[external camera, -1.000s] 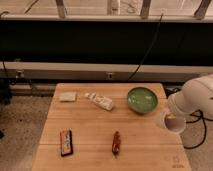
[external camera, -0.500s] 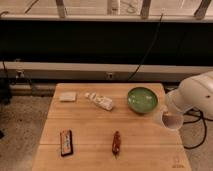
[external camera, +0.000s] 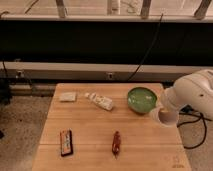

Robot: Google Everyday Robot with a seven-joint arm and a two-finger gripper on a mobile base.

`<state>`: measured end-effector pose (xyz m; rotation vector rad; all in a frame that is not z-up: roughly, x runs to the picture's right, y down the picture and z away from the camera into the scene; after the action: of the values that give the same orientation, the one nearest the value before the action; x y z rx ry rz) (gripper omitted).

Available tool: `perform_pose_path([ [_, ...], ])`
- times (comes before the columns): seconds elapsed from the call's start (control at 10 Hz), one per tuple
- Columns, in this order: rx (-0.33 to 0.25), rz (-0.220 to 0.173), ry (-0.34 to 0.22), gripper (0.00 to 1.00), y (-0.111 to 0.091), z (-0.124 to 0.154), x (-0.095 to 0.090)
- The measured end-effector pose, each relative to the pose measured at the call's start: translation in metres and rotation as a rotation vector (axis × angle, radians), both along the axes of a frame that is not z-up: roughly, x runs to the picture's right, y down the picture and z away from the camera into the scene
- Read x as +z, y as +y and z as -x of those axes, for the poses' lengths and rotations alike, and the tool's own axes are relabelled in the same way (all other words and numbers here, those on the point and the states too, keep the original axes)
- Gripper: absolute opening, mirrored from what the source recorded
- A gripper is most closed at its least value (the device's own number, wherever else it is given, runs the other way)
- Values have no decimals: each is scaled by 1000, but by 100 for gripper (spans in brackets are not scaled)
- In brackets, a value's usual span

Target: Place the ceramic cup in the ceramic bowl

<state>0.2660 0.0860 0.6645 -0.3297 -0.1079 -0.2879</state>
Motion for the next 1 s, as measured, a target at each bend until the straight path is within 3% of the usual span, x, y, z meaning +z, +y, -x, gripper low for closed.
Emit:
perform_pose_path([
  [0.5, -29, -48, -14, 0, -13, 24, 3],
  [1.0, -35, -60, -24, 0, -23, 28, 15],
])
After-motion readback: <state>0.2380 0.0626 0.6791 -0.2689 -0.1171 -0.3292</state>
